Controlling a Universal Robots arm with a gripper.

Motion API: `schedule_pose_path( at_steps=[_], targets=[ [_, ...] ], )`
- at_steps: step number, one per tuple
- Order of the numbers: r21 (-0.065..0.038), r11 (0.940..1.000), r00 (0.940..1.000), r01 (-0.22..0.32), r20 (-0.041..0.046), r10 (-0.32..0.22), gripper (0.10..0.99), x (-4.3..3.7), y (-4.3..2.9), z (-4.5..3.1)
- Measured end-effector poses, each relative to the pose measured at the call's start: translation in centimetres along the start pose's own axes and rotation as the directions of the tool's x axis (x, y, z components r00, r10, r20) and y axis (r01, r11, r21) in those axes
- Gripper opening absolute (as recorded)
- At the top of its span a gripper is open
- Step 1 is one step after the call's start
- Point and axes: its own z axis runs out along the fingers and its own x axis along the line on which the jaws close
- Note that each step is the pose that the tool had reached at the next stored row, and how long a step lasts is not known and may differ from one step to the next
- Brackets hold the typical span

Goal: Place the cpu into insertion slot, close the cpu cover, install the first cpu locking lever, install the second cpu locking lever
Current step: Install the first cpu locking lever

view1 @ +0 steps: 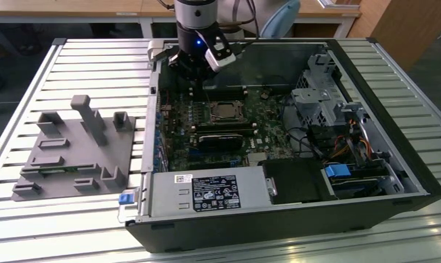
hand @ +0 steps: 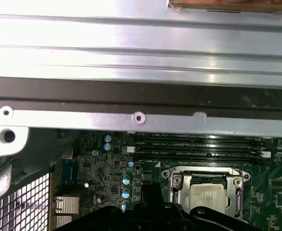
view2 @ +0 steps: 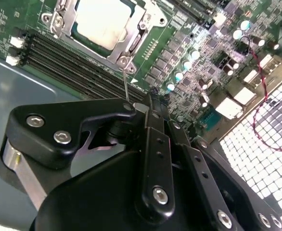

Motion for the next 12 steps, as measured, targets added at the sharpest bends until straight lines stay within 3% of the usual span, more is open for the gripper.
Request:
schedule_pose_path(
  at_steps=[8,12],
  targets=[
    [0.000,1.0000,1.0000,0.000,0.0000,0.000,0.106,-0.04,0.86,0.11],
    [0.000,1.0000,1.0000,0.000,-0.0006,0.000,0.106,-0.75,0.90,0.13]
  ],
)
